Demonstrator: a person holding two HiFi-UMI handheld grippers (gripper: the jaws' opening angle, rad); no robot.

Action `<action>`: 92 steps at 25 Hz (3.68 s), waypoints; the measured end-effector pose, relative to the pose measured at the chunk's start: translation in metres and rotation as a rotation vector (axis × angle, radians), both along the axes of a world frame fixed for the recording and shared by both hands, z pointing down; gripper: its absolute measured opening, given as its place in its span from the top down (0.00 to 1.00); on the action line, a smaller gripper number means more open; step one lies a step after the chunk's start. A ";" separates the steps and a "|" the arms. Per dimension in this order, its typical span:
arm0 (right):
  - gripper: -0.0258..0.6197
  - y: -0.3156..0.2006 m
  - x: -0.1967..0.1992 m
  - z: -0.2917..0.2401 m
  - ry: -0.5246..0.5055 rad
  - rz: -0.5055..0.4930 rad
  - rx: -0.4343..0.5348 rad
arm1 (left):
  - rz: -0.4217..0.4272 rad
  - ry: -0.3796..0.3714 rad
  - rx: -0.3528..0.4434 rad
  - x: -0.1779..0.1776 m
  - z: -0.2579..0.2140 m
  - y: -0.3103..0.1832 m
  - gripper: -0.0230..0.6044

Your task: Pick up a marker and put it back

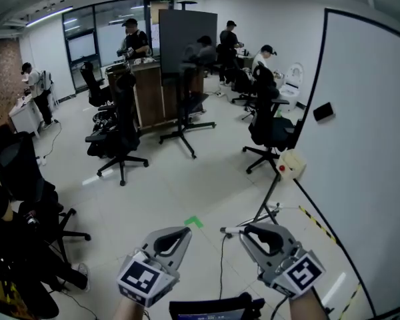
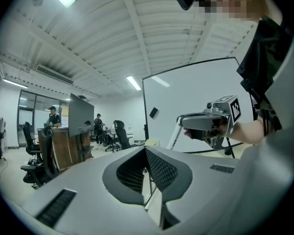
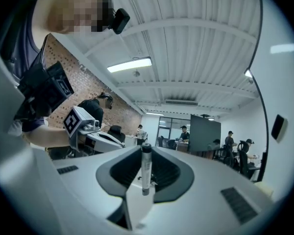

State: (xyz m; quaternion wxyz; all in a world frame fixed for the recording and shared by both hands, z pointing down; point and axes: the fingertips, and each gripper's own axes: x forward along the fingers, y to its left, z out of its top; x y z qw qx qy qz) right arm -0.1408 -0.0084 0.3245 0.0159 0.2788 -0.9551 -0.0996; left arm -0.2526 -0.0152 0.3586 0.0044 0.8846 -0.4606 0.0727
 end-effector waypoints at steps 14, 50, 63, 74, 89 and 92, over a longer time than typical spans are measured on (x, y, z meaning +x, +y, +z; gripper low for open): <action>0.84 0.064 0.062 -0.033 0.012 0.050 0.098 | 0.023 0.064 0.060 0.055 -0.039 0.044 0.97; 0.83 0.193 0.084 -0.014 0.030 -0.149 0.069 | -0.102 -0.026 0.062 0.092 -0.039 0.192 0.97; 0.84 0.264 0.032 -0.007 0.111 -0.041 0.052 | 0.010 0.101 0.033 0.042 -0.027 0.255 0.97; 0.84 0.302 0.090 -0.002 0.084 0.017 0.004 | 0.074 0.068 0.007 0.104 -0.023 0.290 0.97; 0.84 0.308 0.171 -0.008 0.034 -0.049 0.014 | 0.044 -0.024 0.004 0.194 -0.026 0.311 0.97; 0.84 0.317 0.169 -0.012 0.024 -0.077 0.032 | 0.030 -0.028 -0.004 0.195 -0.026 0.321 0.97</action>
